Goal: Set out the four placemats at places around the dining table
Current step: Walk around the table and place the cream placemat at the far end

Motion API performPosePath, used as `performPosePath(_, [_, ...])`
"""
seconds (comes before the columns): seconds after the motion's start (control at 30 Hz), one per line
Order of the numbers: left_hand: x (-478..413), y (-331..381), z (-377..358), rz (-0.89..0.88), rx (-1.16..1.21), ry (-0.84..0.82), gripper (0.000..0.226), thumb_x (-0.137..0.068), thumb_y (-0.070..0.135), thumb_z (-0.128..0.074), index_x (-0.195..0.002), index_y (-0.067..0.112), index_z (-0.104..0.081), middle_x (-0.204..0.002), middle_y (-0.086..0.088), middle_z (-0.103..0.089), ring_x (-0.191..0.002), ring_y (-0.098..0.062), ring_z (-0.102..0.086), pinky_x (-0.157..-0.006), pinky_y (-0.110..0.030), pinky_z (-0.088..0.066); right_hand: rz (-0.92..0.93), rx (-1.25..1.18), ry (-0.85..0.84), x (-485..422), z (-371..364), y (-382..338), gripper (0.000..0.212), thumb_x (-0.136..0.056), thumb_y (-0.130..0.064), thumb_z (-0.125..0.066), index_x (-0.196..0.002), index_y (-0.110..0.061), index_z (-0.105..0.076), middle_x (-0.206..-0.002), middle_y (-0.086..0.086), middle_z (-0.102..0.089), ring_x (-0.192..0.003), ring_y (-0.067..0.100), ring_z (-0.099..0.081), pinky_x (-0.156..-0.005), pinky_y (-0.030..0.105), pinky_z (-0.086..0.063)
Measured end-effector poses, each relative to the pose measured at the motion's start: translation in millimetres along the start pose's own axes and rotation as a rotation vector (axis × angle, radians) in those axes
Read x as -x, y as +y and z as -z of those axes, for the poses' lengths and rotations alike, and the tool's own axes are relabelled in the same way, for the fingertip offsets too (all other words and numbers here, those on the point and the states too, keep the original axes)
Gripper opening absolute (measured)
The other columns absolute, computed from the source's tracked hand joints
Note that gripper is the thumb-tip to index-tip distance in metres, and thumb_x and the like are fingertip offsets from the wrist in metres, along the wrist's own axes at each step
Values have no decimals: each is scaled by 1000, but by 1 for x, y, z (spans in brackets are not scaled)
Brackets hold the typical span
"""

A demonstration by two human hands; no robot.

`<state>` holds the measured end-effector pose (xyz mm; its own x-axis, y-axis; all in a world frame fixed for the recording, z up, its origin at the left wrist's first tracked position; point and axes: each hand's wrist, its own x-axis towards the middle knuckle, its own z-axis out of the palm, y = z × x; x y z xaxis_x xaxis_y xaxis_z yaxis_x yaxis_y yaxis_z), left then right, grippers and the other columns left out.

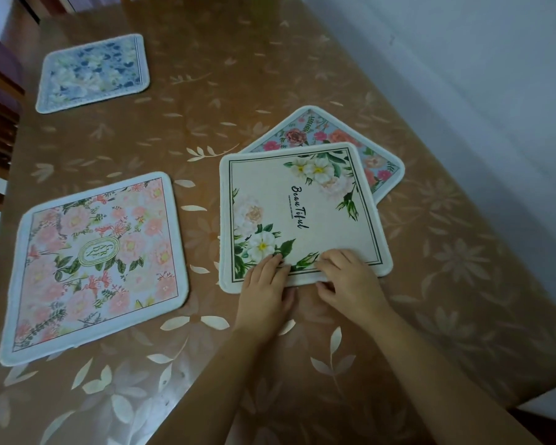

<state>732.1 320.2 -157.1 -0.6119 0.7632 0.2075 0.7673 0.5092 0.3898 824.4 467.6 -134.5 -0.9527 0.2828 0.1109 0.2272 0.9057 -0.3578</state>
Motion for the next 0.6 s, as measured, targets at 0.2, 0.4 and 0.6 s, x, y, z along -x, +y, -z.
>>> performPosePath(0.2, [-6,1,1,-18,71,-14,37,-60,-1,-78,-95,-2,-66,-108,-20,-65,-102,-37,-60,-84,-49,-49,69,-30,30,-5,7,6,17,-64,-11,-73,-80,-7,-68,-81,6,-67,-75,26,-63,-59,33,-56])
performPosePath(0.4, [-11,2,14,-2,165,23,20,-62,-6,-75,-80,0,-70,-88,-15,-70,-82,-29,-66,-72,-37,-53,73,-70,44,-2,9,1,12,-69,-7,-70,-81,-7,-67,-79,7,-65,-73,26,-62,-58,35,-55])
performPosePath(0.6, [-9,6,30,51,169,30,11,-68,-4,-72,-78,2,-70,-74,-13,-66,-68,-30,-63,-57,-38,-54,66,-82,48,4,14,-6,15,-70,-3,-70,-83,-8,-66,-82,8,-64,-76,27,-61,-60,36,-54])
